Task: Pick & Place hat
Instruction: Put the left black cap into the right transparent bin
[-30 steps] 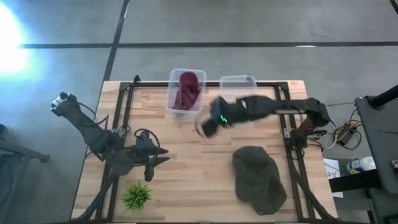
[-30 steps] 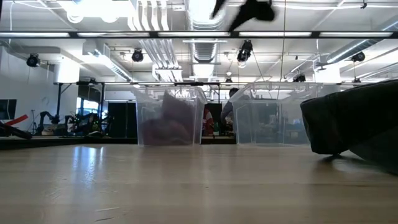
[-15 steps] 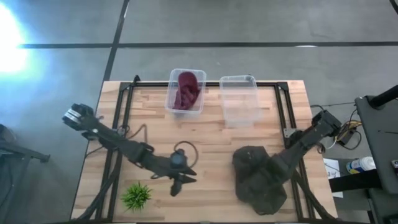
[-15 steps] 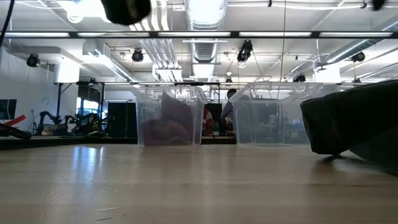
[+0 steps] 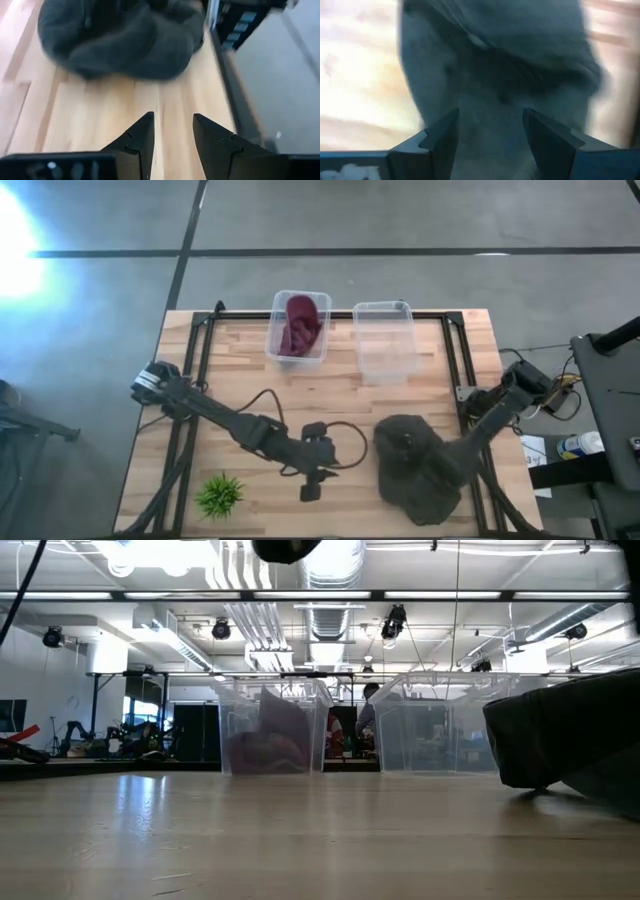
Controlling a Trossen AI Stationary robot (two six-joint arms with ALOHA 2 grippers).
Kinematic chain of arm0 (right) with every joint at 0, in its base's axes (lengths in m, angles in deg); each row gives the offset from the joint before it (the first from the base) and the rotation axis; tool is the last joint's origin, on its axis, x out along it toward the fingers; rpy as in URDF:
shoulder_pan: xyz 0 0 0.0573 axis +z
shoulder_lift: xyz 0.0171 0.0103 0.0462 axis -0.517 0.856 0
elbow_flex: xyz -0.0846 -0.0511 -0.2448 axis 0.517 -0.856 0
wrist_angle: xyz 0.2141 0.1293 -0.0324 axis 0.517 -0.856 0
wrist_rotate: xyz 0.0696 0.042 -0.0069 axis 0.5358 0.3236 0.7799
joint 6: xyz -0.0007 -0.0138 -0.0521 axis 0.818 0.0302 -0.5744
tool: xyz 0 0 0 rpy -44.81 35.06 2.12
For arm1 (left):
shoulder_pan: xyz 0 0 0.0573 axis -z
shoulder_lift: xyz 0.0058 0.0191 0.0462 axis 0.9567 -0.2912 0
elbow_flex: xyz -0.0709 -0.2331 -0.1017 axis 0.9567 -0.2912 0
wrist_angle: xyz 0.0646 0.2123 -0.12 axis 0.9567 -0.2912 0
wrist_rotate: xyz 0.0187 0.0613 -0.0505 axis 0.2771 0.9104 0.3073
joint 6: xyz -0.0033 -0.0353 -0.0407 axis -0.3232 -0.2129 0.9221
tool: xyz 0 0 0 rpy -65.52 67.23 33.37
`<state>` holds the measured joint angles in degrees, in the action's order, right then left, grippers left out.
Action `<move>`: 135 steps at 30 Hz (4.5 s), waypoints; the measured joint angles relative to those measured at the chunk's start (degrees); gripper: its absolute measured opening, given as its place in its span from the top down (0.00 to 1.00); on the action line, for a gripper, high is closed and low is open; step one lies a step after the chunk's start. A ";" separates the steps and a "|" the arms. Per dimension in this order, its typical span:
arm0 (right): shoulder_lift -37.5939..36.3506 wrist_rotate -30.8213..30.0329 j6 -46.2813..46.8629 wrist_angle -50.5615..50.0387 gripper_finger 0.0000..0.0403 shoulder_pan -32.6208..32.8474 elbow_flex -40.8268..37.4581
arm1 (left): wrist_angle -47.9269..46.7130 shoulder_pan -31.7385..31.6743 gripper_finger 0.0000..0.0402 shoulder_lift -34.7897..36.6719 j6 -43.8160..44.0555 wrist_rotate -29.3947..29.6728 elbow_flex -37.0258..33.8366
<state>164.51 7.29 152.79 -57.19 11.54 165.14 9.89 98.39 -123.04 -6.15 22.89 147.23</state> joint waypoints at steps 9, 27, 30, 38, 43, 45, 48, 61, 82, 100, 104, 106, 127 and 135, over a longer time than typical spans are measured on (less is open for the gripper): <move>-0.15 -0.61 -23.70 38.11 0.47 -12.51 -13.94 | -17.32 4.97 0.68 0.87 6.04 3.08 0.73; -2.34 -0.75 -23.00 40.02 0.47 -8.10 -5.94 | -12.36 6.47 0.68 0.68 0.77 18.58 -1.13; -1.60 -0.63 -12.16 35.94 0.47 -2.92 -4.68 | -12.16 4.60 0.68 -0.05 -2.31 16.41 -1.86; 3.95 0.05 -0.37 40.10 0.47 3.36 -5.93 | -9.63 1.27 0.68 -2.52 -3.84 6.14 -9.31; 6.75 -0.44 -2.16 44.94 0.47 2.75 -5.93 | -5.41 1.27 0.68 -3.28 0.64 1.15 -15.66; 7.87 -0.48 -2.57 45.71 0.47 2.33 -5.93 | -1.78 1.39 0.68 -3.59 3.58 -1.73 -18.26; 9.14 -1.02 -2.63 45.84 0.47 1.49 -5.93 | 4.09 1.80 0.68 -3.86 7.51 -3.76 -21.46; 8.43 -6.60 -8.39 52.65 0.47 -0.85 -5.93 | 12.56 1.79 0.68 -3.84 12.04 -4.13 -23.95; 5.47 1.16 -7.31 45.02 0.47 3.49 -5.93 | 12.65 1.79 0.68 -3.84 13.72 -4.09 -24.34; 6.74 -5.26 -9.97 49.19 0.47 0.57 -7.23 | 13.47 1.77 0.68 -3.84 14.15 -4.09 -24.39; 6.75 -5.49 -11.50 55.20 0.47 -0.45 -9.29 | 15.22 1.77 0.68 -3.84 14.25 -4.11 -24.39; 6.80 -6.37 -12.16 57.65 0.47 -0.83 -10.26 | 16.19 1.77 0.68 -3.86 14.52 -4.11 -24.41; 5.88 -11.78 -30.77 50.53 0.94 -3.54 -2.31 | 1.31 1.68 0.68 2.67 12.90 5.37 -11.70; 0.53 -22.67 -37.85 32.94 0.97 -4.11 7.45 | -15.49 2.32 0.68 16.31 12.35 19.42 -3.35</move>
<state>165.05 -15.38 114.94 -24.25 7.42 172.59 -5.60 100.72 -106.73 6.19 42.32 143.88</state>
